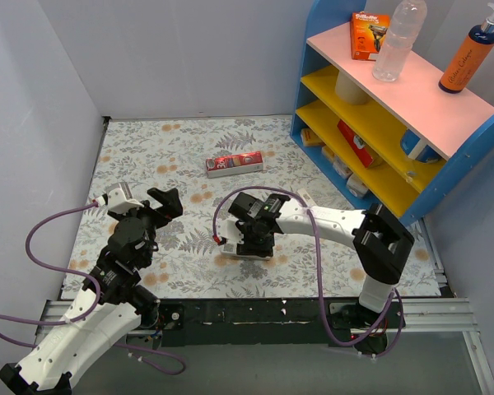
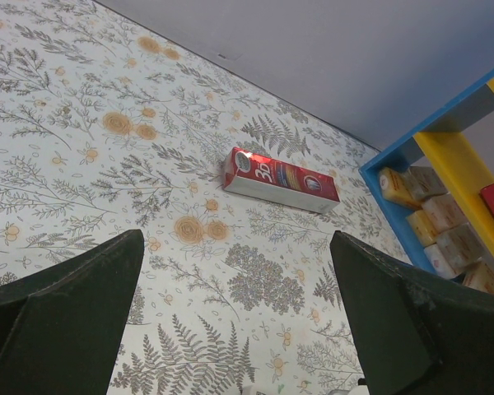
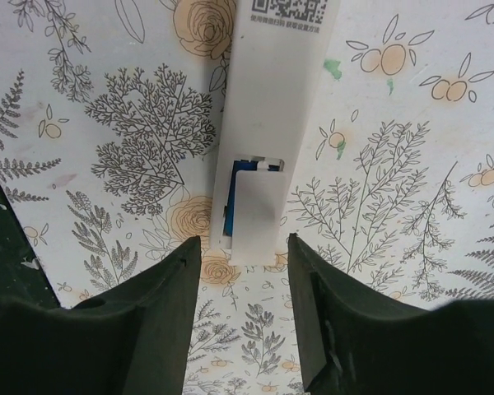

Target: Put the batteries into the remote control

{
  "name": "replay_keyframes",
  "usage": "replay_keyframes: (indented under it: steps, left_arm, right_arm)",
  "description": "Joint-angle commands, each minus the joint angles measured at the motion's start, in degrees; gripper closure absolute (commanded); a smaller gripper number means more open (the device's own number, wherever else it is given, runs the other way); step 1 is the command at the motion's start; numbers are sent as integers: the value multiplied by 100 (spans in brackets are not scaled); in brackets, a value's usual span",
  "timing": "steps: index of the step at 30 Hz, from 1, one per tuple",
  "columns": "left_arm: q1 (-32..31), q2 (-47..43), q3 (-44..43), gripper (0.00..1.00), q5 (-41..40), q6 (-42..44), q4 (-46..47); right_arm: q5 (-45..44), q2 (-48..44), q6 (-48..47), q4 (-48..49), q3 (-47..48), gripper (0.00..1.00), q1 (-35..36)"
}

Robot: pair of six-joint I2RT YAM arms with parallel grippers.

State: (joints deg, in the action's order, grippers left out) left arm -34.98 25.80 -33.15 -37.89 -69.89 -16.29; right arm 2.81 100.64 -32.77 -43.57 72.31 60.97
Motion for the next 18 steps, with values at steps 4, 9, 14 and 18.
replay_keyframes:
  steps: [4, 9, 14, 18]
  left_arm:
    - [18, 13, 10, 2, 53, -86, -119]
    - [18, 109, -7, 2, 439, -376, -312]
    - [18, 582, -69, 2, 1063, -745, -497]
    - [18, 1389, 1, 2, 2123, -1078, -612]
  right_arm:
    - [211, -536, 551, -82, 389, 40, -6]
    - [439, -984, 1973, 673, -6, 35, -462]
    - [352, -1783, 3794, 1973, -945, 33, -586]
    - [-618, -2503, 5476, 3106, -2103, 23, -621]
